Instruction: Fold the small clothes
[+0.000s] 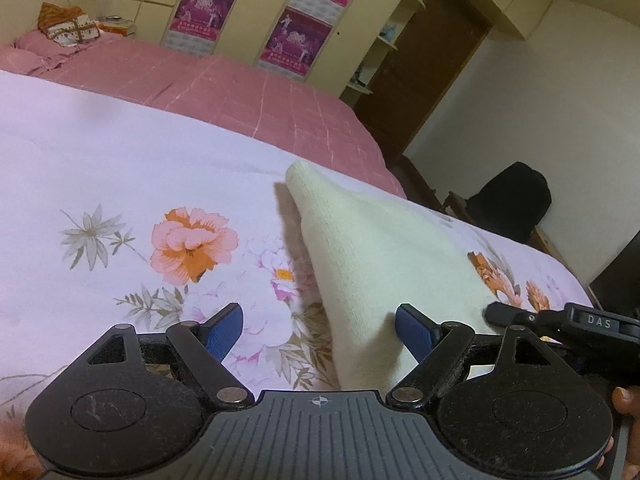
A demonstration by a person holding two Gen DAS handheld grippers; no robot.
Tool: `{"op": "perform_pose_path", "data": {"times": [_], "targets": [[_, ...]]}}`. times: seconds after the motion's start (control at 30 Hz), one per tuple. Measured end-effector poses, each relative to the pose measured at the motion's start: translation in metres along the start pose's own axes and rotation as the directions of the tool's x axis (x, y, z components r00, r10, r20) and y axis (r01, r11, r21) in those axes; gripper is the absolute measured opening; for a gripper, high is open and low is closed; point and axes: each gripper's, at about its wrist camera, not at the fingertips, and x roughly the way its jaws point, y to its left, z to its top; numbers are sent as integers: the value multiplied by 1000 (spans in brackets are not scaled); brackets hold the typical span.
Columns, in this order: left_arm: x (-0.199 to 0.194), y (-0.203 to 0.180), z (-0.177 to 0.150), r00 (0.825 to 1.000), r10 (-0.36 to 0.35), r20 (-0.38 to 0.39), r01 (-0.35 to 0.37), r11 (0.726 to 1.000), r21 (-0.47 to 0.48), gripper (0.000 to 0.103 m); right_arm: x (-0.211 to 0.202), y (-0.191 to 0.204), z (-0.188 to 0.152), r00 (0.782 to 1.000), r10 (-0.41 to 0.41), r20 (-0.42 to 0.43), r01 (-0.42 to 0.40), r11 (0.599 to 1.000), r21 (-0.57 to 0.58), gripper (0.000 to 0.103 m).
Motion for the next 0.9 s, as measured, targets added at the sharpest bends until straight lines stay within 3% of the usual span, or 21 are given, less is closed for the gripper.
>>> {"op": "perform_pose_path", "data": {"times": [0.2, 0.3, 0.4, 0.57, 0.67, 0.77, 0.9], "targets": [[5, -1, 1, 1000, 8, -11, -7, 1000, 9, 83, 13, 12, -2, 1000, -10, -8, 9, 999, -38, 33], [5, -7, 3, 1000, -7, -4, 7, 1000, 22, 83, 9, 26, -4, 999, -46, 17, 48, 994, -103, 21], [-1, -20, 3, 999, -39, 8, 39, 998, 58, 83, -3, 42, -9, 996, -65, 65, 76, 981, -178, 18], [-2, -46, 0, 998, -64, -14, 65, 987, 150, 83, -40, 48, -16, 987, -92, 132, 115, 977, -178, 17], [12, -51, -8, 995, -33, -92, 50, 981, 189, 83, -30, 23, -20, 983, -170, 69, 178, 976, -128, 17], [8, -51, -13, 995, -41, -95, 59, 980, 188, 83, -26, 12, -16, 989, -138, 58, 142, 987, -71, 18], [1, -41, -12, 995, -52, -80, 63, 987, 147, 83, -27, 11, -17, 993, -110, 49, 113, 991, -66, 27]]}}
